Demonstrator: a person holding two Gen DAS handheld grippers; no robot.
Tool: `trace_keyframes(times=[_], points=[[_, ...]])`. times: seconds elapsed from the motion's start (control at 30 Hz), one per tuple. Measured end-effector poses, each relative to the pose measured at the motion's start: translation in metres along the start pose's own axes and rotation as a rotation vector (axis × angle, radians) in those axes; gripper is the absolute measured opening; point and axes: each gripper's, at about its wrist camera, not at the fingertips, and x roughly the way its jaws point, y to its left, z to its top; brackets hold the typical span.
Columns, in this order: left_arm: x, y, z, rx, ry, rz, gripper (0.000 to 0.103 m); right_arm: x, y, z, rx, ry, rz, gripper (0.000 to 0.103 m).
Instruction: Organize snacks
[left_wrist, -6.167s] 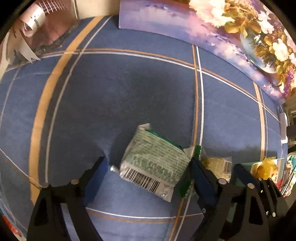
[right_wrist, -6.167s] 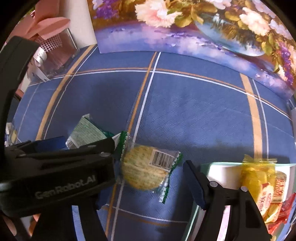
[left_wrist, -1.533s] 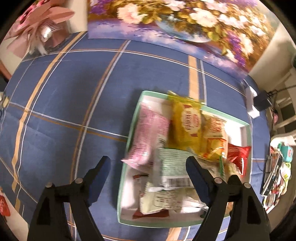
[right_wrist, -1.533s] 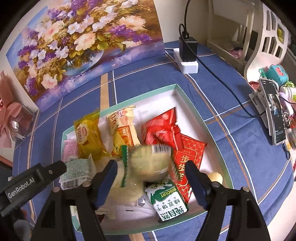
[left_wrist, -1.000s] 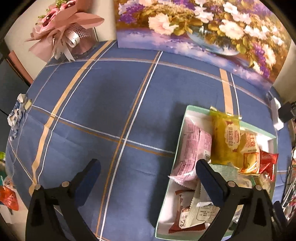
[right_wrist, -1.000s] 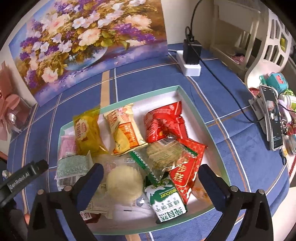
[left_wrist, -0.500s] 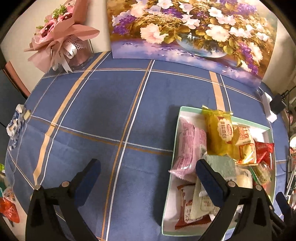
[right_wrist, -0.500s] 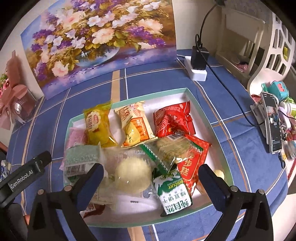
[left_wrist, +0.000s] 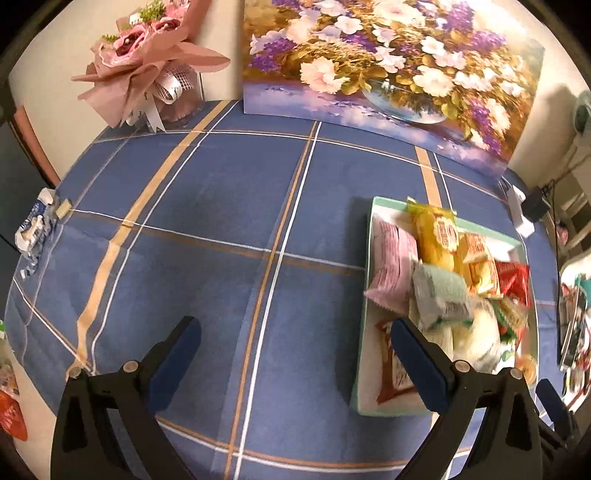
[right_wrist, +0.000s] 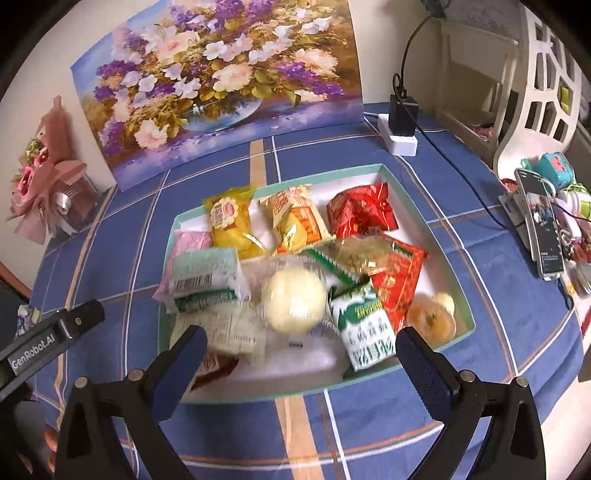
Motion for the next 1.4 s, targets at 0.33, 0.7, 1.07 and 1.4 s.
trace_keyframes(times=[0.33, 0.7, 1.07, 1.4], points=[[-0.007, 0.007, -0.038, 0.007, 0.041, 0.022, 0.102, -0.019, 0.015, -0.035, -0.096, 0.004, -0.050, 0.103], [-0.015, 0.027, -0.053, -0.024, 0.048, 0.049, 0.102, -0.032, 0.024, -0.047, -0.146, -0.027, -0.074, 0.103], [-0.015, 0.030, -0.052, -0.025, 0.061, 0.041, 0.102, -0.032, 0.025, -0.045, -0.146, -0.028, -0.078, 0.103], [-0.012, 0.031, -0.050, -0.021, 0.069, 0.025, 0.102, -0.033, 0.023, -0.042, -0.130, -0.033, -0.065, 0.103]])
